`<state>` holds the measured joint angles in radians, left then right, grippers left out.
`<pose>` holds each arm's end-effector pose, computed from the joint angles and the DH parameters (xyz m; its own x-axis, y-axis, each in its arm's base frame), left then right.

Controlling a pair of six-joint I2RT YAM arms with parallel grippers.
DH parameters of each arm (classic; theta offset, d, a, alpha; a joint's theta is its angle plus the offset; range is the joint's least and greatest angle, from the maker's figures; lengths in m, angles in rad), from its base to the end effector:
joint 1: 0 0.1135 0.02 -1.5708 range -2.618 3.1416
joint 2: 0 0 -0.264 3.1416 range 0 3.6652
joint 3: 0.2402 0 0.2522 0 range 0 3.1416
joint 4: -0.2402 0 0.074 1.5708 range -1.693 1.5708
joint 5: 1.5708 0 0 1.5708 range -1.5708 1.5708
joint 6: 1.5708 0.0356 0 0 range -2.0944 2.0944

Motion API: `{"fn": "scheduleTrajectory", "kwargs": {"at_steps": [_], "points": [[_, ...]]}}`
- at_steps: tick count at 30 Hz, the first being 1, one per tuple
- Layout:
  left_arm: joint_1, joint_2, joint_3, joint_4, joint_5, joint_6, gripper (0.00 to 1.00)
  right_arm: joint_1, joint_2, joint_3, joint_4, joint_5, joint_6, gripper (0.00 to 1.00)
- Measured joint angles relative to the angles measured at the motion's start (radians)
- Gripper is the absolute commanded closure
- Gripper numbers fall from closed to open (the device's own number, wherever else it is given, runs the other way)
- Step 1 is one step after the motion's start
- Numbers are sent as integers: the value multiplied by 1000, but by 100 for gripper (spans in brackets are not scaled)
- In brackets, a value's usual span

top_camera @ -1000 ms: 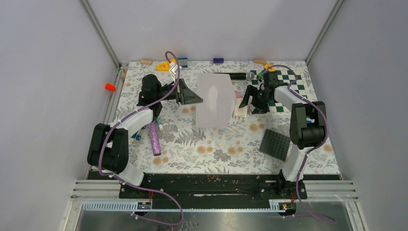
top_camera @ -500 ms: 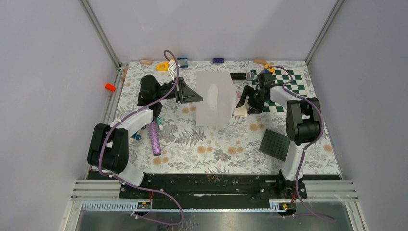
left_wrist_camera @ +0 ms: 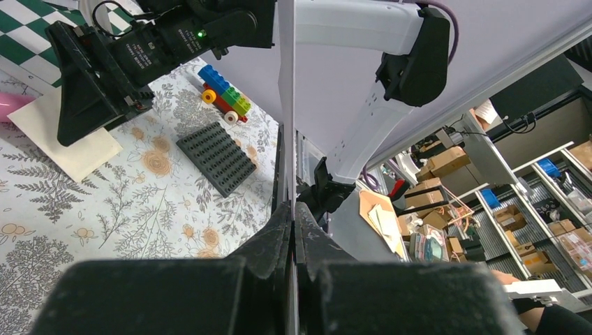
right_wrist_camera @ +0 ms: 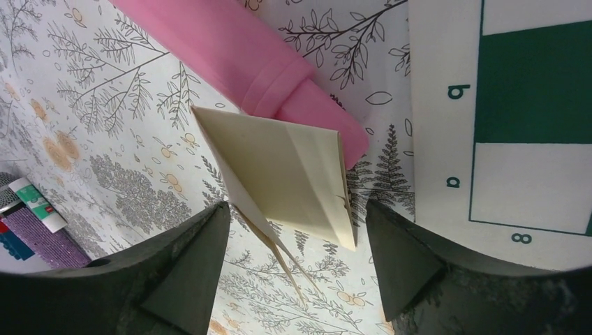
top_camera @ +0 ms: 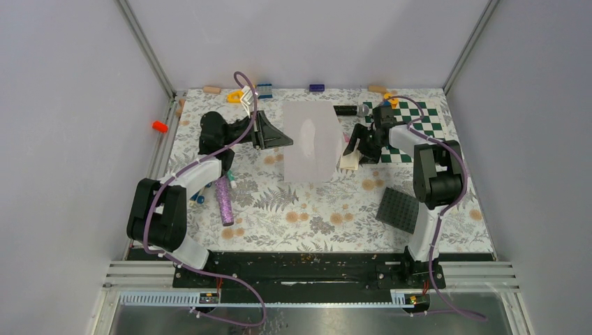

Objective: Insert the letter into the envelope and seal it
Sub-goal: Pick up the letter from the center of the board.

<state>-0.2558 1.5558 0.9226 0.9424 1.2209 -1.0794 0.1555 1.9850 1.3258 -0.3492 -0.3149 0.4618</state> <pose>0.3119 -0.1161 0.3071 -0.7009 -0.1291 -0.7015 0.7090 -0.0182 -0.7050 0.4074 0.0750 0.1613 -0.8865 0.2899 -0.3606 0.0945 0.8764 0.4721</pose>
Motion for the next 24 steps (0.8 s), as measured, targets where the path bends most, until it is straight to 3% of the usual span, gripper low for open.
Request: {"fn": "scheduleTrajectory", "kwargs": {"at_steps": [8, 17, 24], "points": [[5, 5, 0, 63, 1, -49, 100, 8, 11, 3, 25, 5, 15, 38], [13, 17, -1, 133, 3, -108, 100, 13, 14, 1, 35, 12, 23, 81], [21, 19, -1, 182, 3, -149, 100, 13, 14, -12, 68, 5, 30, 99]]}}
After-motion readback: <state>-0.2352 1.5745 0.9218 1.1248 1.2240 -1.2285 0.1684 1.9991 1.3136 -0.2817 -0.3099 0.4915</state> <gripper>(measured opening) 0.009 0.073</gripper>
